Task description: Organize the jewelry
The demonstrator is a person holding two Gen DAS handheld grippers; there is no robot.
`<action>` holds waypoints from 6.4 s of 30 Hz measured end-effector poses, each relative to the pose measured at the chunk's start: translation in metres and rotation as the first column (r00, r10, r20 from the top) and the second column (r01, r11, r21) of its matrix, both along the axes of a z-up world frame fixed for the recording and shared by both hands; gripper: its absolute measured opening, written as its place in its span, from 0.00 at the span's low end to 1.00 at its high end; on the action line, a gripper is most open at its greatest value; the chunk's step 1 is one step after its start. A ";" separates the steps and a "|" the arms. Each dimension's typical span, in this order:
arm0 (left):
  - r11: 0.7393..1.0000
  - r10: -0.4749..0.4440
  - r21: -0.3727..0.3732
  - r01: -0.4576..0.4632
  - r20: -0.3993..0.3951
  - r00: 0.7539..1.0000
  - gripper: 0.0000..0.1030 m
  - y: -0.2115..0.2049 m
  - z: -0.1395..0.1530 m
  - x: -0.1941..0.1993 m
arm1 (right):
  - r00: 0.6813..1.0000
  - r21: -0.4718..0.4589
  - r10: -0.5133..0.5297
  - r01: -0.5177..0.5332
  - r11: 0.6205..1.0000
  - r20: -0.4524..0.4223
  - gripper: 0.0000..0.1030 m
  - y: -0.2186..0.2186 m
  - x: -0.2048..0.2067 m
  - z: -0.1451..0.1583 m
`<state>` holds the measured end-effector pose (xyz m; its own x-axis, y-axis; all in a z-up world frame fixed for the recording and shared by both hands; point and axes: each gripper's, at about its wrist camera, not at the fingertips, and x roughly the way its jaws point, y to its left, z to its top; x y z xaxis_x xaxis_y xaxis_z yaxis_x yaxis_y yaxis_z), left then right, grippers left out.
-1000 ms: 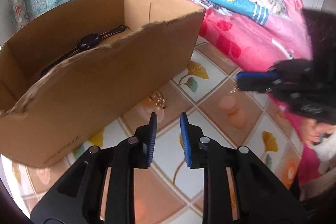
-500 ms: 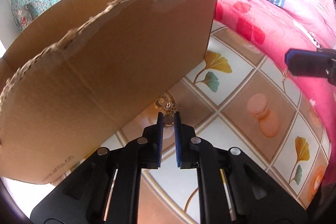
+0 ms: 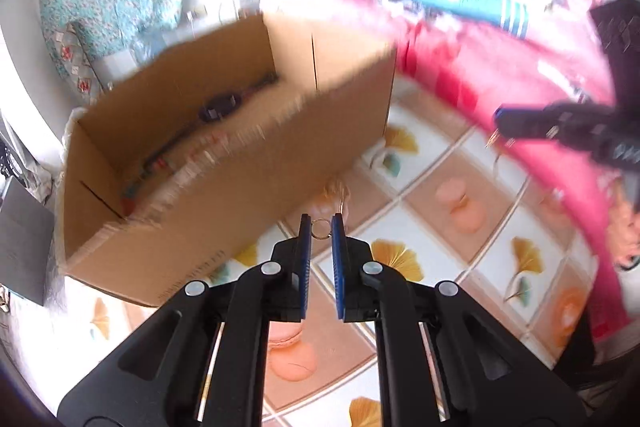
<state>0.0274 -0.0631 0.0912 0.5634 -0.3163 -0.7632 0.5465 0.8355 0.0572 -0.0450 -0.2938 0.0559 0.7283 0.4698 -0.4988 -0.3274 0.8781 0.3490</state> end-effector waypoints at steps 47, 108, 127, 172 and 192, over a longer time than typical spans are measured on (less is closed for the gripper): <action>0.997 -0.056 0.050 0.060 -0.077 0.996 0.25 -0.022 -0.086 0.017 | 0.966 -0.079 -0.048 0.029 0.996 -0.252 0.57 0.018 0.048 -0.041; 0.976 0.110 -0.180 -0.120 -0.067 0.992 0.01 0.059 -0.042 -0.024 | 0.991 -0.305 0.050 -0.086 0.949 -0.124 0.07 0.125 0.076 -0.058; 0.964 0.154 -0.204 -0.170 -0.091 0.984 0.01 0.073 -0.060 -0.027 | 0.994 -0.392 0.060 -0.091 0.915 -0.090 0.29 0.149 0.086 -0.054; 0.974 0.049 -0.214 -0.074 -0.118 0.992 0.01 0.057 0.015 0.123 | 0.993 -0.366 0.112 -0.118 0.923 -0.038 0.10 0.114 0.155 0.086; 0.958 0.004 -0.276 -0.073 -0.241 0.970 0.35 0.071 0.016 0.142 | 0.986 -0.653 -0.021 -0.092 0.751 -0.164 0.55 0.127 0.200 0.040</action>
